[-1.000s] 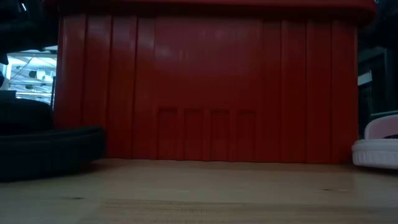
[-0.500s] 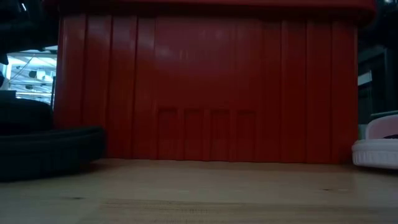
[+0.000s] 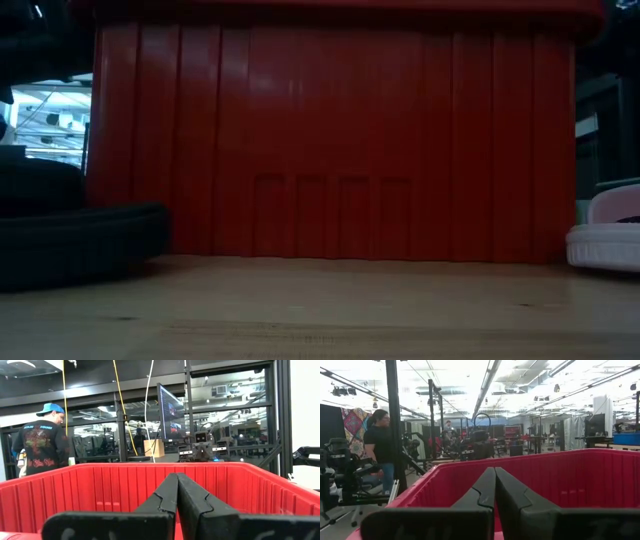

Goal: Pick and place slides into bin
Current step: Put the top left black slide into the red bin

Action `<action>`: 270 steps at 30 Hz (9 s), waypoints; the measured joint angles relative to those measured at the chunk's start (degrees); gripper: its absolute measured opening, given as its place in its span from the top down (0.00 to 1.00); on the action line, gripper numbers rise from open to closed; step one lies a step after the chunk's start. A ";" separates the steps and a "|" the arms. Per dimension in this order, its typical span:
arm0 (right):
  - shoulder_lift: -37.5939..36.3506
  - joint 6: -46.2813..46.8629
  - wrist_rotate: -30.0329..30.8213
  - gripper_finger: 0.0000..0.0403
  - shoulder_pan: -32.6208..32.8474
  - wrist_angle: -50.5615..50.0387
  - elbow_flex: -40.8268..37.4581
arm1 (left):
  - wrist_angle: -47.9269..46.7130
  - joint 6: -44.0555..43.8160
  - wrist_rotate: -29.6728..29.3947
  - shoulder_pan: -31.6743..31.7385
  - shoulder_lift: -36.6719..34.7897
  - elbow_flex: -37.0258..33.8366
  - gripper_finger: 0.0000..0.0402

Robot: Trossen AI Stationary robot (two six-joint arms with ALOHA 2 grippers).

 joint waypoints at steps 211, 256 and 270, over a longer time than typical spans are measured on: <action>21.25 -4.87 5.46 0.97 0.00 -27.53 34.97 | -107.72 -69.02 -12.57 -46.12 78.51 92.45 1.00; 27.93 1.51 5.48 0.97 0.00 -25.78 34.97 | -107.72 -71.38 -16.63 -50.73 78.42 80.56 0.65; 27.93 1.65 5.46 0.97 0.00 -27.51 34.97 | -107.74 -69.65 -17.88 -53.83 86.59 80.56 0.61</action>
